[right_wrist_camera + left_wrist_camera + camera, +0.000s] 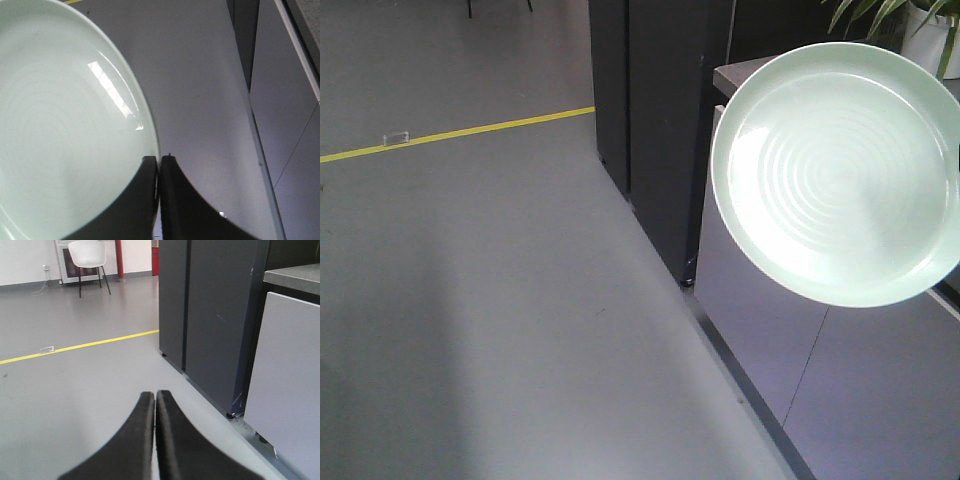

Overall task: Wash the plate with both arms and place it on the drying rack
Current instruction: 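Turn the base toward the counter with the potted plant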

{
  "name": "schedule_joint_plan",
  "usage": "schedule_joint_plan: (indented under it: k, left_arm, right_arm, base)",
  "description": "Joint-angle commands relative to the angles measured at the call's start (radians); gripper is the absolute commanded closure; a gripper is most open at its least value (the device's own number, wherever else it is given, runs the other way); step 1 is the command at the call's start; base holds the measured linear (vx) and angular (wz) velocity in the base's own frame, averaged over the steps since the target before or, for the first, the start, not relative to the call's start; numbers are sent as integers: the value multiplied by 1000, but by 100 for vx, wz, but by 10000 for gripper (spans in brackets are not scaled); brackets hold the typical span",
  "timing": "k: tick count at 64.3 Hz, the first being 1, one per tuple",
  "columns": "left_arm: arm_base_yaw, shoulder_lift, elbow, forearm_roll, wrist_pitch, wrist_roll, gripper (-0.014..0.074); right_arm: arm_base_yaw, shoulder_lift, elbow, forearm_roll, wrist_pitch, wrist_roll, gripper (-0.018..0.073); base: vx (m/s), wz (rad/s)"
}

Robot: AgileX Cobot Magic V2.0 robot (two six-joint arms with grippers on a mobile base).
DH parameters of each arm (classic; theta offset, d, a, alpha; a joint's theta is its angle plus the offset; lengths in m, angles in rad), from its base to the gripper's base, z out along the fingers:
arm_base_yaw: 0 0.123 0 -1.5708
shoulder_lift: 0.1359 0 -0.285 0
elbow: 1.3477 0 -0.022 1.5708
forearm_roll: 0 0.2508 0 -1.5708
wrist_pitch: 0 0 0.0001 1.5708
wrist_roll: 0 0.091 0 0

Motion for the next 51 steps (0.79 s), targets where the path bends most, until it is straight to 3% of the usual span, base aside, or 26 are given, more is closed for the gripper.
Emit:
schedule_joint_plan:
  k: [1, 51]
  left_arm:
    - [-6, -13, 18, -5, -76, -3, 603]
    - [-6, -13, 18, -5, -76, -3, 603]
  right_arm:
    - [-6, -16, -23, 49, -40, -6, 566]
    - [-6, -16, -23, 49, -39, -6, 566]
  base:
    - [8, -16]
    - [8, -16]
